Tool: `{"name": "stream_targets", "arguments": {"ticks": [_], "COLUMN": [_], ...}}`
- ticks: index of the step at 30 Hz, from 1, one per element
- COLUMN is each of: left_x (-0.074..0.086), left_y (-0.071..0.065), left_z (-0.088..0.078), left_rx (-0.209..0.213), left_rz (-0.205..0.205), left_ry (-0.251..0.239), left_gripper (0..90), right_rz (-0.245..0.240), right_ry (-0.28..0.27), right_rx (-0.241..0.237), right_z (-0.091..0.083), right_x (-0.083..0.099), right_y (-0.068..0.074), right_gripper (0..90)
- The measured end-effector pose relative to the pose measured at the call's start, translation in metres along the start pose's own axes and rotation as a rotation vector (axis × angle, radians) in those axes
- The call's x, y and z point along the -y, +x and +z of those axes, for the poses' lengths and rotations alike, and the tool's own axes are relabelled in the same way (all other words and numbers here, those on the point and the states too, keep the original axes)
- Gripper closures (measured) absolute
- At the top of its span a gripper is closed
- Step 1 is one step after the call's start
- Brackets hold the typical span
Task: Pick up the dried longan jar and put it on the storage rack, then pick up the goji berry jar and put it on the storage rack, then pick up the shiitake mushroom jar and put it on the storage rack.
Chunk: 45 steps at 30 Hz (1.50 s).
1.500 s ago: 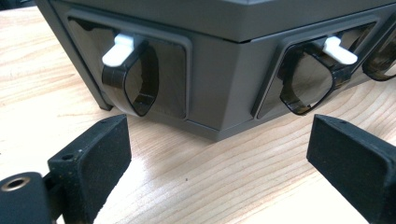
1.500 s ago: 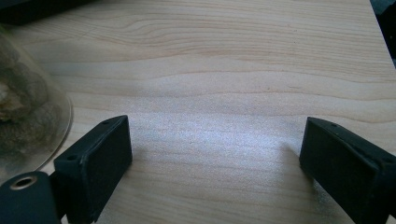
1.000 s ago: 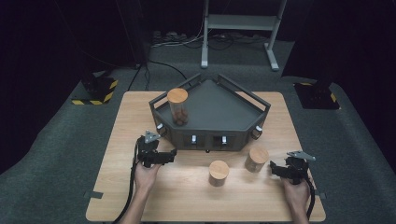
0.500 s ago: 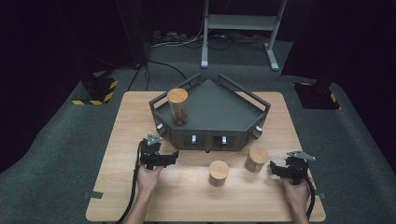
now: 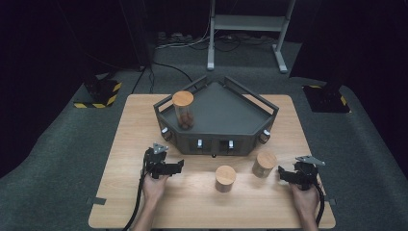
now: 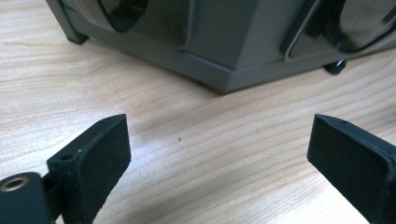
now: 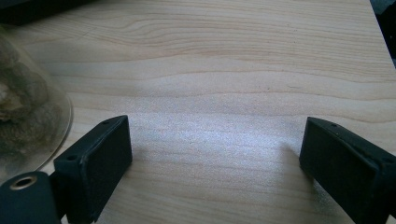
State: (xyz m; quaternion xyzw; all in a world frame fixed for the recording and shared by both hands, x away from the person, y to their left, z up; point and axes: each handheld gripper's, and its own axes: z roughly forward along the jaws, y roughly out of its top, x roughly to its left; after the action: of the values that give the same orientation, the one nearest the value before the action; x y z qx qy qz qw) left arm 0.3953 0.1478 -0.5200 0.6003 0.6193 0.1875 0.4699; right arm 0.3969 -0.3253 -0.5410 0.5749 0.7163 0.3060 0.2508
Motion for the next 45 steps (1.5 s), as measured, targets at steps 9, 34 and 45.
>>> {"name": "stream_targets", "arguments": {"ticks": [9, 34, 45], "left_x": [0.014, 0.027, 0.030], "left_y": [0.000, 0.000, -0.003], "left_z": [0.010, 0.019, 0.021], "left_rx": [-0.020, -0.054, -0.070], "left_rz": [0.018, 0.061, 0.075], "left_ry": [0.011, 0.002, -0.020], "left_gripper": [5.7, 6.1, 5.5], "right_rz": [0.000, 0.005, -0.004], "right_ry": [0.000, -0.004, 0.006], "right_rx": [0.000, -0.002, -0.004], "right_z": [0.000, 0.000, 0.001], "right_x": [0.000, 0.000, 0.000], "right_y": [0.000, 0.000, -0.001], "right_gripper": [8.8, 10.1, 6.2]}}
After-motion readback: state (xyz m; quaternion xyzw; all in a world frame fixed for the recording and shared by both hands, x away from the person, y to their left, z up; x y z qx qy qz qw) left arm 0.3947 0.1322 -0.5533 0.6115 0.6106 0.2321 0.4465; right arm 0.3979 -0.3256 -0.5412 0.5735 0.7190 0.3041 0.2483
